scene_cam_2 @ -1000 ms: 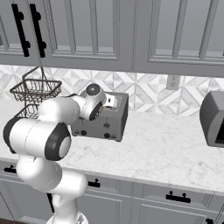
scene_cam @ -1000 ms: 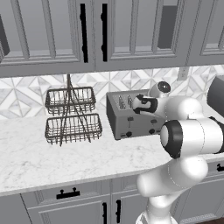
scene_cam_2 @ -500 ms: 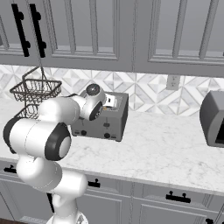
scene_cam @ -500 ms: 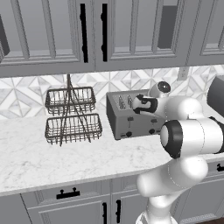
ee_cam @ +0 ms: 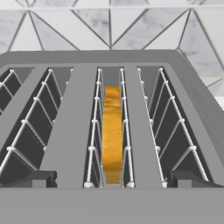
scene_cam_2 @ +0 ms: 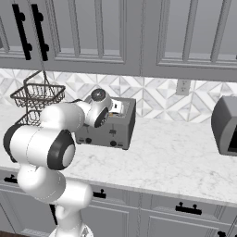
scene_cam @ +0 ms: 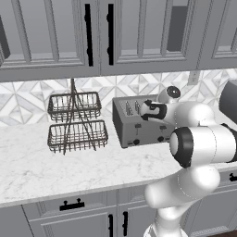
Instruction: Start the toaster. Once the lever pops up, take the bread to the plate on the dining counter.
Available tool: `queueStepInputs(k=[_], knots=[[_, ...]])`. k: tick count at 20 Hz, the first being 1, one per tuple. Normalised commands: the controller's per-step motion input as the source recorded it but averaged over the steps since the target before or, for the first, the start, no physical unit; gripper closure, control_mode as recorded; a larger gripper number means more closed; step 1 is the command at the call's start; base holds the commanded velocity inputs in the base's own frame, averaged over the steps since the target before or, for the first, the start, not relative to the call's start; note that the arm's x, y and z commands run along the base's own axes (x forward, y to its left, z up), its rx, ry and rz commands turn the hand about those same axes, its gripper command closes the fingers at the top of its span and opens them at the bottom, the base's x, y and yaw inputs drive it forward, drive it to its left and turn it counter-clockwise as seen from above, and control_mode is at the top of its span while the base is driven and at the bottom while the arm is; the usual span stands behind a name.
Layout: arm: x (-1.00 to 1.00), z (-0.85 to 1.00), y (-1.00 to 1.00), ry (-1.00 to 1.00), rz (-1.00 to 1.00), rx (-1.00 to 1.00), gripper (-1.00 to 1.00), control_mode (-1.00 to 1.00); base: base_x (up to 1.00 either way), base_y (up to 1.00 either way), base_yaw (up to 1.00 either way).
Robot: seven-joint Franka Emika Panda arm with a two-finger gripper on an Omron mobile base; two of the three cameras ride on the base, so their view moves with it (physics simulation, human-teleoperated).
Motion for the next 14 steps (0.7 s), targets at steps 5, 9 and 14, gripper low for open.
queueStepInputs(k=[5, 9, 14], knots=[[0.00, 0.00, 0.00, 0.00, 0.00, 0.00, -1.00, -1.00, 0.00, 0.00, 0.00], [0.00, 0.00, 0.00, 0.00, 0.00, 0.00, -1.00, -1.00, 0.00, 0.00, 0.00], [0.00, 0.00, 0.00, 0.00, 0.00, 0.00, -1.00, -1.00, 0.00, 0.00, 0.00]])
